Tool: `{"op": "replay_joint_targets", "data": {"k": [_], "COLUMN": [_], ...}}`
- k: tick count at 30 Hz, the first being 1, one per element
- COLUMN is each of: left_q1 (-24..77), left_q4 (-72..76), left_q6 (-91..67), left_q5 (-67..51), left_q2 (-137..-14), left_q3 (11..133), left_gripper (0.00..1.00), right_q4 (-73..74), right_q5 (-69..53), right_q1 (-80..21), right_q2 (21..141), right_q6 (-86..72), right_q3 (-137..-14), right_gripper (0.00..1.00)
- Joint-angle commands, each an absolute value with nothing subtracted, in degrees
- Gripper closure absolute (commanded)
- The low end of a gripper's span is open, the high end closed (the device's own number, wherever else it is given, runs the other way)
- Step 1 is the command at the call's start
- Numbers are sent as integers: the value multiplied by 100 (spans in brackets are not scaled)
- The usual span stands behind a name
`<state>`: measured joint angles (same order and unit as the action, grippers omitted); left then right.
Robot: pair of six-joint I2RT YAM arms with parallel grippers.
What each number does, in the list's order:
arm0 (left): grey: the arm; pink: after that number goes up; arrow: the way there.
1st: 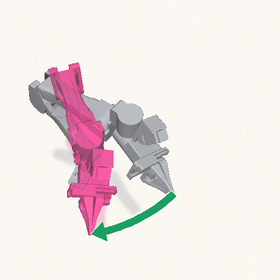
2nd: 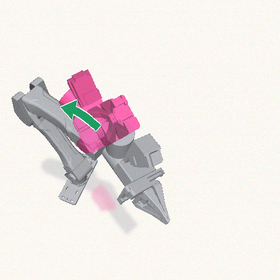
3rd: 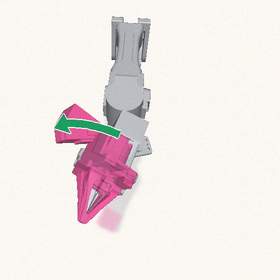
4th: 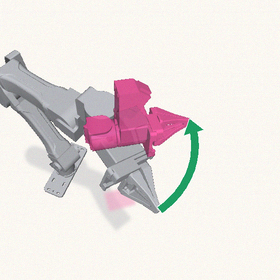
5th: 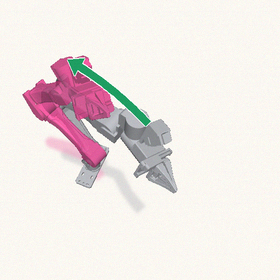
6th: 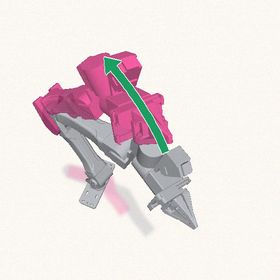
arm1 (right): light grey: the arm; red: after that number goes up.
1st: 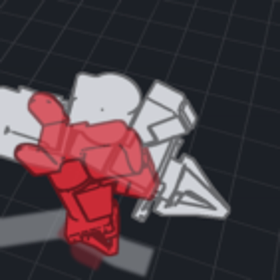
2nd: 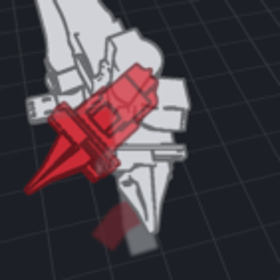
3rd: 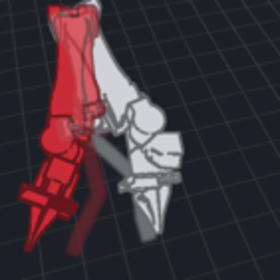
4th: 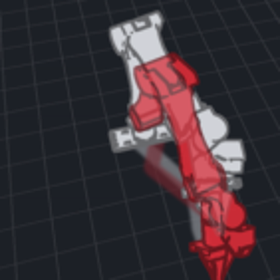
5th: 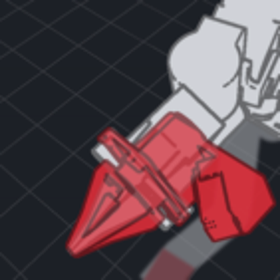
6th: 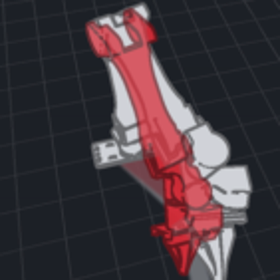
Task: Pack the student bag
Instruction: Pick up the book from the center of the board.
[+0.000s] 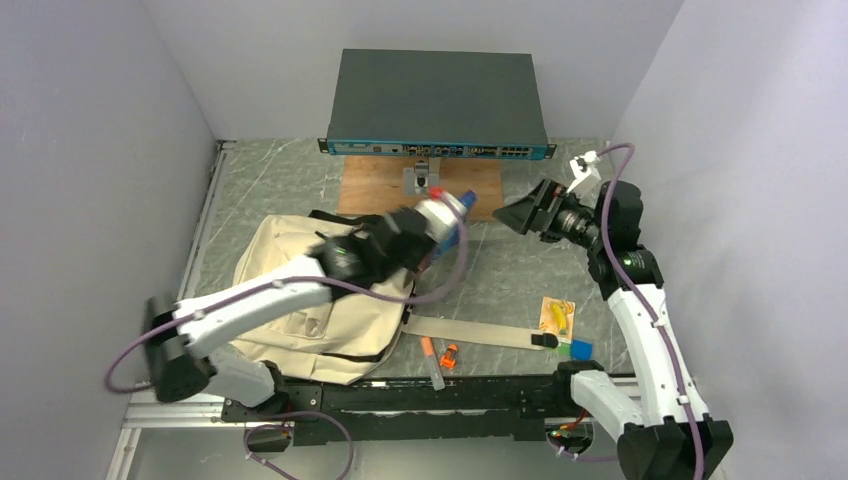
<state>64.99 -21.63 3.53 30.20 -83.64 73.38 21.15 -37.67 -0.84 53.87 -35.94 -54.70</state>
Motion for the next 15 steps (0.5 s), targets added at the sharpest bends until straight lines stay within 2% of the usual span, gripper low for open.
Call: {"op": "replay_joint_targets", "data": {"k": [1,7,12,15], "left_q1": [5291,4012,3108,2974], "left_q4": [-2770,-3390,-3545,-3596], "left_q6": [-1145,-1191,-1290,-1348], "left_q5": [642,-1639,-3449,-4303], "left_q2": [-6725,-5478,-4796,-4657], "left_q3": [7815,7452,7202,7187], "left_gripper": [100,100,100,100], "right_q4": [2248,2086,1315,837], "right_q5": [-3537,-2762,-3498,-3890], "right_q1": [-780,-1953,-2569,-2673], "right_q2": [5388,5589,5525,5476], "right_q6": [-2543,-2162,-1858,-1891], "right_q3": [-5674,-5929,-5800,-5692], "right_gripper": [0,0,0,0]}}
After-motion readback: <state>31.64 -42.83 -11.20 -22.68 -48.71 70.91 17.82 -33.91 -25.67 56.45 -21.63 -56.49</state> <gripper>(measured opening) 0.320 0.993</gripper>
